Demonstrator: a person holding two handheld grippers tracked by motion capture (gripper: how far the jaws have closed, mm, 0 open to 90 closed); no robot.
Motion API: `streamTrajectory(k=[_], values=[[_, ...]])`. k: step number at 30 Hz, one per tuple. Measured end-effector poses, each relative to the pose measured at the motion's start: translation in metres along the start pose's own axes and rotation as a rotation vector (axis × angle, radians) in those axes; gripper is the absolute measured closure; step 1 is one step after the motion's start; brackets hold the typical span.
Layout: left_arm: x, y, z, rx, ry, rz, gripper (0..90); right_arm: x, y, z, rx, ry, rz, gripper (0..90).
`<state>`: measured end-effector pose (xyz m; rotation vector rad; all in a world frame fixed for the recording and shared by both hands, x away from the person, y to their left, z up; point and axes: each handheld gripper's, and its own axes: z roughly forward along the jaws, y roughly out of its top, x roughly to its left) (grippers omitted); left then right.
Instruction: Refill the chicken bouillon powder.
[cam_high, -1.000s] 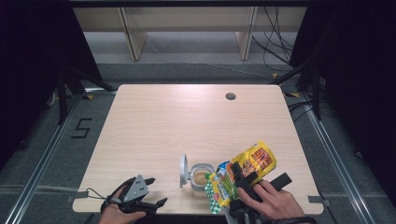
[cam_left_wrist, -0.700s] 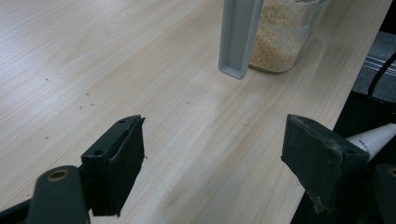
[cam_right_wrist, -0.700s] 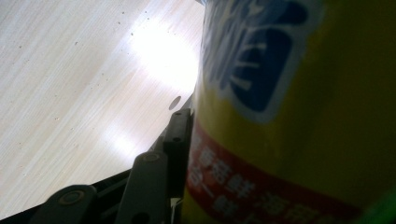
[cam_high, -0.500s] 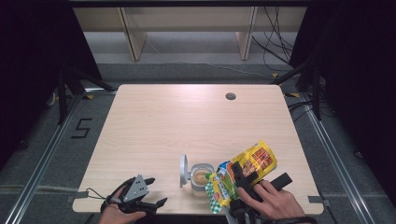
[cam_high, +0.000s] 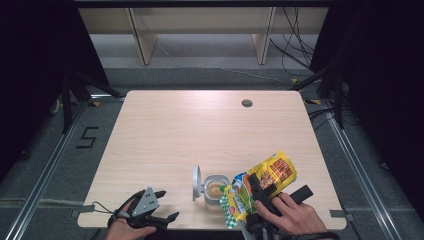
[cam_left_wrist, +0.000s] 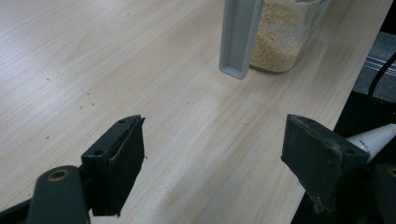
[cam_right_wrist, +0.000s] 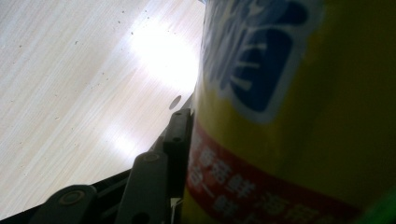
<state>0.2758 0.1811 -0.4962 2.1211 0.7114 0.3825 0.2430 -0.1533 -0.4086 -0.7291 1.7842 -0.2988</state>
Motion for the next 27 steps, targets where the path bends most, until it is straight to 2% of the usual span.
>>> streamTrajectory(k=[1,2,8,9,12,13,14,16,17,18,20,21,23,24,26,27], values=[[0.0,0.0,-0.0001,0.0,0.001,0.001,20.5,-0.0001,-0.0002,0.0,-0.001,0.003,0.001,64.7],[0.0001,0.0,-0.0001,0.002,-0.001,0.002,20.5,-0.0014,-0.0009,0.0006,-0.01,0.0,-0.02,64.7],[0.0015,0.0003,-0.0011,0.015,0.001,0.016,20.5,-0.0007,-0.0021,0.0009,-0.013,-0.013,-0.019,64.7],[0.0011,0.0001,-0.0011,0.01,0.005,0.015,20.5,0.0012,-0.0019,0.0006,-0.011,0.01,0.023,64.7],[0.0016,0.0002,-0.0011,0.015,0.001,0.016,20.5,0.0026,-0.0019,0.0007,-0.009,-0.003,0.026,64.7],[0.0016,0.0002,-0.0011,0.015,0.001,0.016,20.5,0.0007,-0.0023,0.0019,-0.018,0.004,-0.009,64.7],[0.0014,0.0001,-0.001,0.014,0.002,0.016,20.5,0.0029,-0.0004,0.0017,-0.004,0.012,0.013,64.7],[0.0014,0.0002,-0.0011,0.014,0.001,0.015,20.5,0.0031,-0.0003,0.0015,-0.006,0.013,0.019,64.7],[0.0016,0.0002,-0.0012,0.014,0.002,0.016,20.5,0.0013,-0.0013,0.0019,-0.021,-0.006,-0.011,64.7],[0.0016,0.0002,-0.0012,0.014,0.002,0.016,20.5,0.0013,-0.0013,0.0019,-0.021,-0.006,-0.011,64.7],[0.0016,0.0001,-0.0012,0.015,0.001,0.016,20.5,0.001,-0.0014,0.0012,-0.019,0.0,-0.003,64.7],[0.0013,0.0,-0.0011,0.011,0.005,0.016,20.5,0.0027,-0.0017,0.0003,-0.008,0.002,0.027,64.7],[0.0013,0.0001,-0.0011,0.013,0.003,0.015,20.5,0.003,-0.002,0.0003,-0.006,0.002,0.027,64.7],[0.0013,0.0001,-0.0011,0.013,0.003,0.015,20.5,0.0015,-0.003,0.001,-0.014,-0.001,0.001,64.7],[-0.001,-0.0001,0.0004,-0.009,0.012,0.002,20.5,0.0015,-0.0039,0.0014,-0.019,-0.001,-0.003,64.7],[0.0,0.0,-0.0004,0.01,0.022,0.027,20.5,0.0021,-0.004,0.0019,-0.019,0.001,-0.003,64.7]])
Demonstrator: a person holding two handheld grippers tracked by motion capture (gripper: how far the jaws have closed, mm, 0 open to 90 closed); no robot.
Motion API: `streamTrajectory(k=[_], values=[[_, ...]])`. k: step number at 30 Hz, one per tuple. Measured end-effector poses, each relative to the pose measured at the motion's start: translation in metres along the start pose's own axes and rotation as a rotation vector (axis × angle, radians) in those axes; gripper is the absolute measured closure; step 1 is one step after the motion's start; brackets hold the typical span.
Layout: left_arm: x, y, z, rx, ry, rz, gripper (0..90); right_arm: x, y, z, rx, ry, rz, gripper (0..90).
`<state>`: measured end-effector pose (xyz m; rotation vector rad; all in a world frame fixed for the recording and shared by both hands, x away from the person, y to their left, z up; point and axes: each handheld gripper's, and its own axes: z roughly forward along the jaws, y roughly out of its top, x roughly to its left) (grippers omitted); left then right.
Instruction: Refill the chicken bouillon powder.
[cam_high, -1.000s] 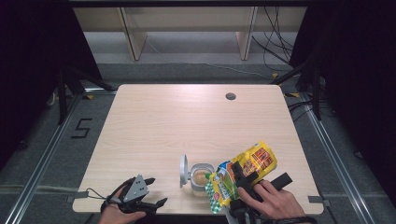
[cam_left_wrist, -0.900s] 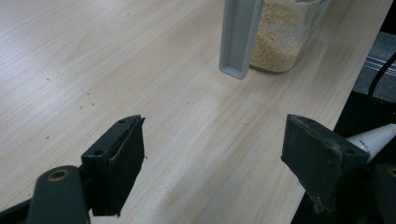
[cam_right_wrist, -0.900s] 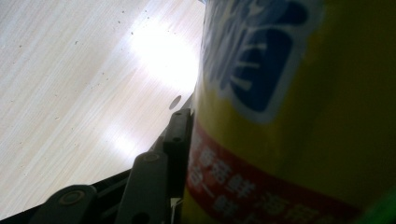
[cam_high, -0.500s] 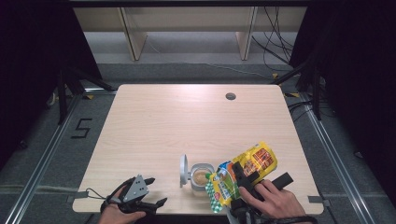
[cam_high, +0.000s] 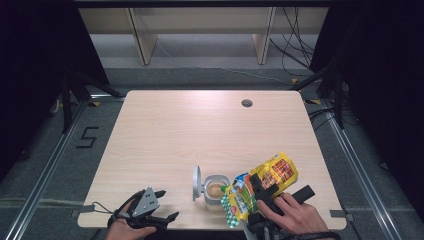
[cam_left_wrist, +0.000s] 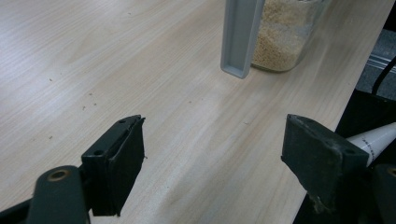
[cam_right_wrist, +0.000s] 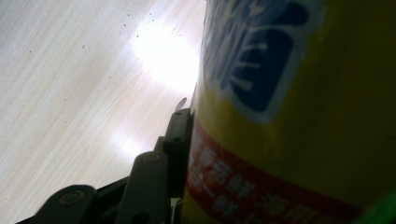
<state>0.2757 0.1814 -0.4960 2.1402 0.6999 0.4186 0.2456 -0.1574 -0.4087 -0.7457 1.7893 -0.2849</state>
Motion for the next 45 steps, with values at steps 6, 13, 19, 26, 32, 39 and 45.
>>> streamTrajectory(k=[6,13,19,26,32,39,45], values=[[-0.001,0.0,0.001,-0.014,0.001,-0.015,20.5,0.001,0.0,0.001,-0.009,0.009,0.013,64.7],[-0.001,0.0,0.0,-0.011,0.0,-0.013,20.5,0.006,-0.008,0.001,-0.029,0.017,0.105,64.8],[0.0,0.0,0.0,0.001,0.001,0.0,20.5,0.008,-0.008,0.002,-0.046,0.023,0.116,66.5],[0.0,0.0,0.0,0.001,0.0,0.0,20.5,0.014,-0.014,0.007,-0.113,0.053,0.206,68.5],[-0.001,0.0,0.001,-0.009,-0.011,-0.023,20.5,0.019,-0.021,0.01,-0.156,0.048,0.304,69.7],[0.0,-0.001,0.001,-0.011,-0.002,-0.017,20.5,0.023,-0.025,0.013,-0.215,0.05,0.38,70.3],[-0.001,0.0,0.001,-0.013,-0.007,-0.022,20.5,0.036,-0.03,0.025,-0.281,0.094,0.543,71.8]])
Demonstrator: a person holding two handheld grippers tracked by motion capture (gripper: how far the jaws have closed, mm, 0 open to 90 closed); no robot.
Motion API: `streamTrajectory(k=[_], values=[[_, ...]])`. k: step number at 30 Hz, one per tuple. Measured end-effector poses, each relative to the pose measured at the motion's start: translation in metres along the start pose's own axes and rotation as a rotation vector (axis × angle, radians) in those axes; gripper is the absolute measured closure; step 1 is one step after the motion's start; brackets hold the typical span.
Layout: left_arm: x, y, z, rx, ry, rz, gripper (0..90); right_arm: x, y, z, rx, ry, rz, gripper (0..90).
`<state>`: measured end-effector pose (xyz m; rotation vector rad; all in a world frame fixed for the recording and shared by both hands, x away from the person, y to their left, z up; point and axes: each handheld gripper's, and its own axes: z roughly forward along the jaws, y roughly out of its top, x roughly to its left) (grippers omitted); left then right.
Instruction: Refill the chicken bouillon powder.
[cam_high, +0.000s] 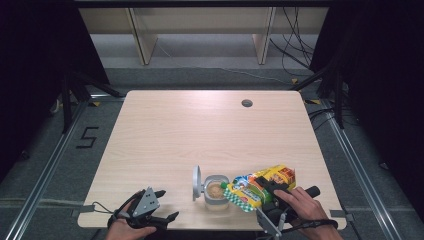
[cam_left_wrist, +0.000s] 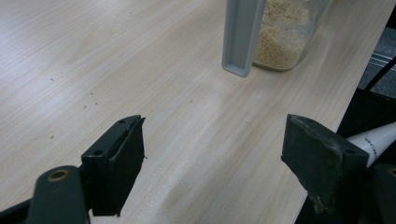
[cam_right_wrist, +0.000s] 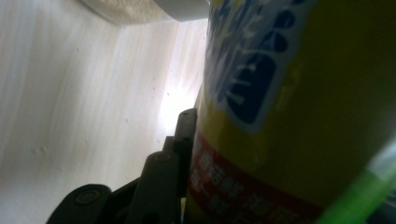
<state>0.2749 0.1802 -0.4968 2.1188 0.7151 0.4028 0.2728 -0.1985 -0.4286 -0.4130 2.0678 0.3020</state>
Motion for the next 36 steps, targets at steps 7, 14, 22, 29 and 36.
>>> streamTrajectory(k=[7,14,22,29,36], values=[[0.001,0.0,0.0,0.013,0.0,0.021,20.5,-0.001,-0.012,0.005,-0.082,0.012,0.111,75.7],[0.001,0.0,0.0,0.008,-0.006,0.016,20.8,0.002,-0.033,0.015,-0.192,0.019,0.352,78.0],[0.0,0.0,0.001,0.0,-0.01,0.007,20.9,0.006,-0.056,0.023,-0.276,0.024,0.583,79.9],[0.001,0.0,0.003,0.001,0.002,0.015,20.9,0.004,-0.067,0.035,-0.325,-0.028,0.735,81.2],[0.001,-0.001,0.004,0.009,-0.006,0.018,20.9,0.003,-0.072,0.046,-0.328,-0.032,0.876,82.0]])
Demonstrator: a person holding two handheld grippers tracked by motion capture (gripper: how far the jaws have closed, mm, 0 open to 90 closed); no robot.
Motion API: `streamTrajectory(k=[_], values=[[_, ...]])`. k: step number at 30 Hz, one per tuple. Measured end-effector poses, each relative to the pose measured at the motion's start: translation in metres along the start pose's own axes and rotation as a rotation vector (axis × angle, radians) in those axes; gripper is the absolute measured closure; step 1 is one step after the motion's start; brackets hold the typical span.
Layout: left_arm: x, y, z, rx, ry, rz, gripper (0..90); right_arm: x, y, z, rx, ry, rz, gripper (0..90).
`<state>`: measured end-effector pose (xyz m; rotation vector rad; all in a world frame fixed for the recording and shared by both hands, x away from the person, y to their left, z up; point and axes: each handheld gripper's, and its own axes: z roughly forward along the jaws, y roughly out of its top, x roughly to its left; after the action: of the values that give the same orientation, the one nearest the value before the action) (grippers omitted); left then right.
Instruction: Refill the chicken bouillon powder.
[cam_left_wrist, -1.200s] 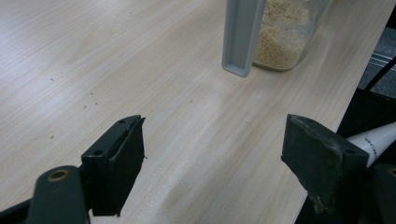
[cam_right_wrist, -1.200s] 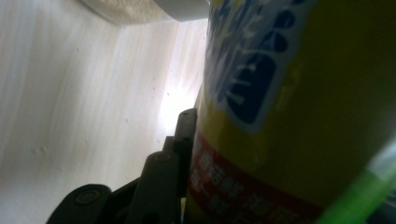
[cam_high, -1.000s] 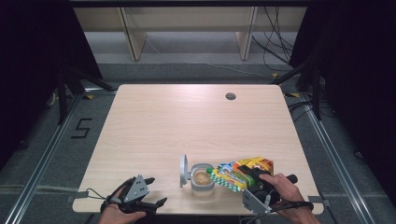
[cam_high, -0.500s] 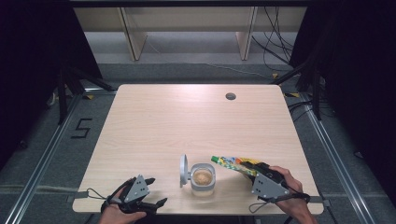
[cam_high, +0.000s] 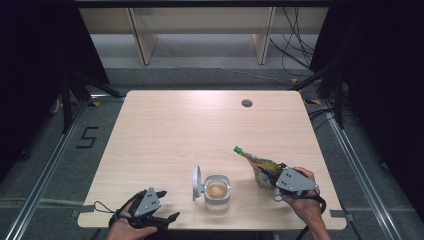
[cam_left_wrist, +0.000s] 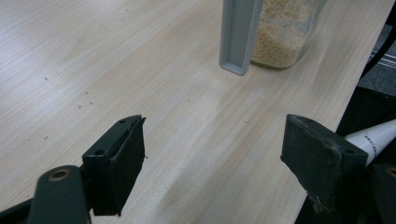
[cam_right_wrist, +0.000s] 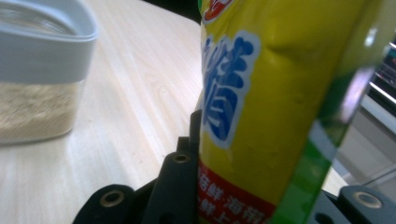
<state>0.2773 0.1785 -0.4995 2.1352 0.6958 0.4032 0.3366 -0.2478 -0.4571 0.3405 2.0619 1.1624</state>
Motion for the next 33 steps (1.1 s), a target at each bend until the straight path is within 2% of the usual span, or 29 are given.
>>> streamTrajectory(k=[1,2,3,6,7,9,11,12,13,16,17,18,19,21,22,23,24,25,28,29,33], values=[[-0.001,0.0,0.001,-0.014,-0.006,-0.011,20.9,-0.002,-0.001,0.001,-0.007,-0.007,0.013,82.1],[-0.001,0.0,0.001,-0.017,-0.004,-0.005,20.9,-0.003,-0.001,0.003,-0.014,-0.013,0.019,82.1],[-0.001,0.0,0.0,-0.01,-0.011,-0.013,20.9,-0.006,-0.002,0.005,-0.024,-0.031,0.055,82.2],[-0.002,0.0,0.0,-0.016,-0.005,-0.017,20.9,-0.008,-0.003,0.008,-0.025,-0.035,0.07,82.3],[0.0,0.0,-0.001,-0.004,-0.005,0.001,20.9,-0.009,-0.004,0.012,-0.028,-0.041,0.092,82.3],[0.001,0.0,-0.001,-0.007,0.007,0.006,20.9,-0.01,-0.005,0.014,-0.025,-0.047,0.081,82.3],[0.0,0.0,-0.001,-0.009,0.003,0.003,20.9,-0.01,-0.006,0.017,-0.03,-0.041,0.103,82.5],[-0.002,0.0,0.0,-0.024,-0.006,-0.019,20.9,-0.012,-0.006,0.019,-0.047,-0.044,0.093,82.5],[-0.002,0.0,0.0,-0.024,-0.003,-0.017,20.9,-0.011,-0.006,0.02,-0.05,-0.043,0.121,82.6],[0.0,0.0,-0.001,-0.013,0.006,0.003,20.9,-0.012,-0.008,0.025,-0.057,-0.04,0.142,82.6],[0.001,0.001,-0.003,-0.006,-0.006,0.006,20.9,-0.012,-0.01,0.027,-0.059,-0.04,0.145,82.7],[0.001,0.001,-0.003,-0.006,-0.006,0.006,20.9,-0.012,-0.01,0.027,-0.059,-0.04,0.145,82.7],[-0.001,0.001,-0.002,-0.022,0.003,-0.015,20.9,-0.012,-0.011,0.028,-0.068,-0.047,0.152,82.7],[0.001,0.001,-0.004,-0.001,0.006,0.008,20.9,-0.011,-0.012,0.026,-0.065,-0.043,0.195,82.7],[0.0,0.001,-0.004,-0.007,0.001,0.011,20.9,-0.014,-0.014,0.025,-0.072,-0.048,0.177,82.6],[0.0,0.001,-0.003,-0.015,0.005,0.012,20.9,-0.013,-0.015,0.024,-0.073,-0.045,0.2,82.5],[-0.001,0.001,-0.003,-0.014,0.005,0.009,20.9,-0.014,-0.017,0.024,-0.084,-0.059,0.192,82.4],[-0.002,0.001,-0.002,-0.021,0.002,-0.009,20.9,-0.013,-0.018,0.021,-0.083,-0.051,0.198,82.1],[-0.001,0.001,-0.002,-0.008,-0.009,-0.012,20.9,-0.012,-0.02,0.018,-0.078,-0.055,0.195,81.5],[-0.001,0.001,-0.002,-0.01,-0.008,-0.014,20.9,-0.011,-0.021,0.016,-0.085,-0.073,0.201,81.2],[-0.001,0.001,-0.002,-0.012,-0.007,-0.012,20.9,-0.01,-0.025,0.01,-0.071,-0.074,0.207,79.8]])
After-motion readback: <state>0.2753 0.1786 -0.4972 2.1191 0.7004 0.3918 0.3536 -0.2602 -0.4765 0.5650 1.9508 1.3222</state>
